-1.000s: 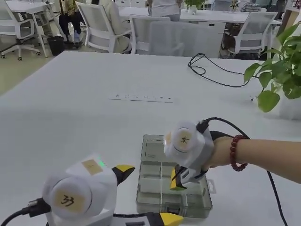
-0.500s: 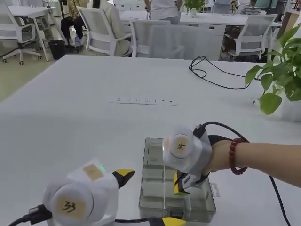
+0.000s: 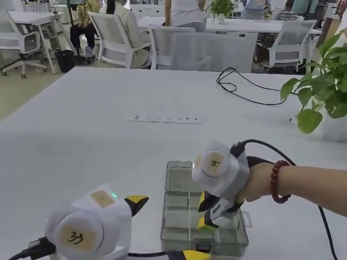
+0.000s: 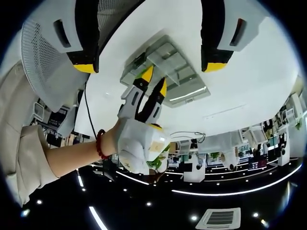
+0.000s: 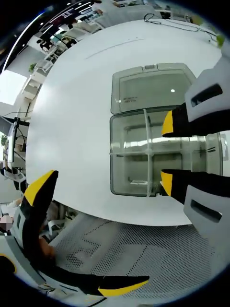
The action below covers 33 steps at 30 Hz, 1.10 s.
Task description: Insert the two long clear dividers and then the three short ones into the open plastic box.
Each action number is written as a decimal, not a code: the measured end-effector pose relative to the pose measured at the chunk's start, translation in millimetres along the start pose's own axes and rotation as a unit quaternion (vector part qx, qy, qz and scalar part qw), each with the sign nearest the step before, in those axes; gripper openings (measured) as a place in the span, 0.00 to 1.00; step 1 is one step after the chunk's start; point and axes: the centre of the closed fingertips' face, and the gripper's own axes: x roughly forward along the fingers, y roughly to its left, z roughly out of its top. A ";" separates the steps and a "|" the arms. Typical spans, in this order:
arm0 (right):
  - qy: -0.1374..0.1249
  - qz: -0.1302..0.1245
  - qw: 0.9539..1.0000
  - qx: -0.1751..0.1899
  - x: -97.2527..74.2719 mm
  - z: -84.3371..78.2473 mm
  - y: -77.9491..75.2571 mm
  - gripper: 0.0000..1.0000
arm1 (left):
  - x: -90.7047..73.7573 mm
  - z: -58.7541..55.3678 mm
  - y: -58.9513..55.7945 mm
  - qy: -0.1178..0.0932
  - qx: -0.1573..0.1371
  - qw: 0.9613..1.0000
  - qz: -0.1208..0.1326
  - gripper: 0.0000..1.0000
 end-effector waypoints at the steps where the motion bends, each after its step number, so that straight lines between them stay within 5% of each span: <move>1: -0.003 0.000 1.000 0.001 -2.3 0.4 0.8 0.29 | -0.1 -0.1 0.2 0.000 -0.001 1.000 0.000 0.90; 16: -0.053 -0.006 0.998 0.024 -44.1 -9.1 12.7 0.42 | 0.0 -0.8 5.3 0.009 0.000 1.000 0.009 0.91; 33: -0.070 -0.034 0.994 0.078 -82.9 -66.5 22.3 0.53 | -0.8 -1.9 -3.2 0.020 0.012 1.000 0.010 0.89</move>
